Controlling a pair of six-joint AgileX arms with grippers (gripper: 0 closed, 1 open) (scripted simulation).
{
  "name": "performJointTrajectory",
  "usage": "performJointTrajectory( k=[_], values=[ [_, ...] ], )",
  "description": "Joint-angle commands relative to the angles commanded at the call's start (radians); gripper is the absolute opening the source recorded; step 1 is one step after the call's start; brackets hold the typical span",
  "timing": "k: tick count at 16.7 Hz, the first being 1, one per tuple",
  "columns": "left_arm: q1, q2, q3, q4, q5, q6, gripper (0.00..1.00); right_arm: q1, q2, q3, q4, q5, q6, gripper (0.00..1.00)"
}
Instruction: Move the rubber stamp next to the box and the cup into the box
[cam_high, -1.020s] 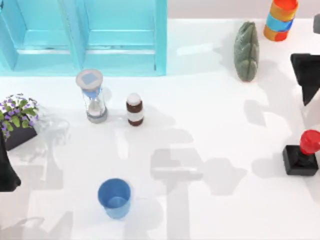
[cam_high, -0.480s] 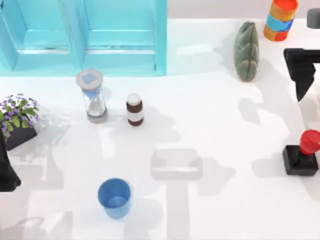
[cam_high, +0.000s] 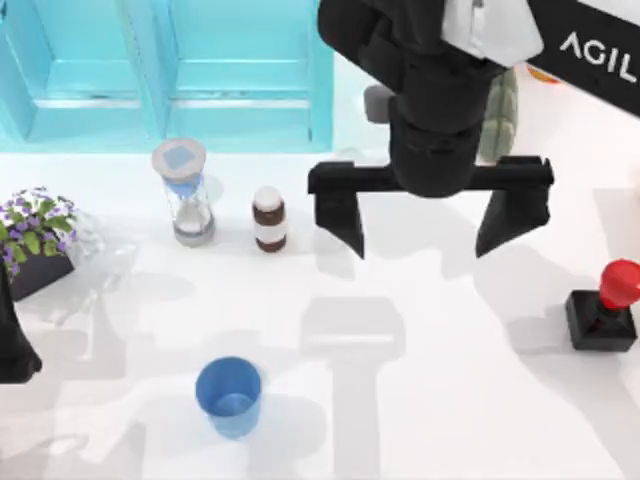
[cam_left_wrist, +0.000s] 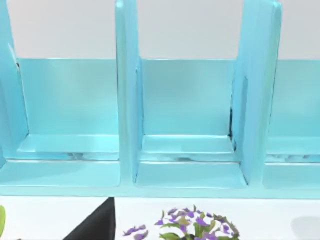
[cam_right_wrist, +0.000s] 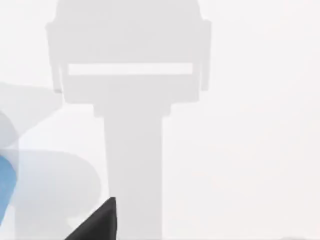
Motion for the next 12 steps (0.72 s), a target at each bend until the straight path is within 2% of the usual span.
performJointTrajectory(
  k=[3, 6, 12],
  values=[
    [0.0, 0.0, 0.0, 0.0, 0.0, 0.0, 1.0, 0.192, 0.106, 0.076, 0.035, 0.0, 0.194, 1.0],
    [0.0, 0.0, 0.0, 0.0, 0.0, 0.0, 1.0, 0.306, 0.168, 0.123, 0.069, 0.001, 0.309, 1.0],
    [0.0, 0.0, 0.0, 0.0, 0.0, 0.0, 1.0, 0.327, 0.177, 0.13, 0.076, 0.001, 0.331, 1.0]
  ],
)
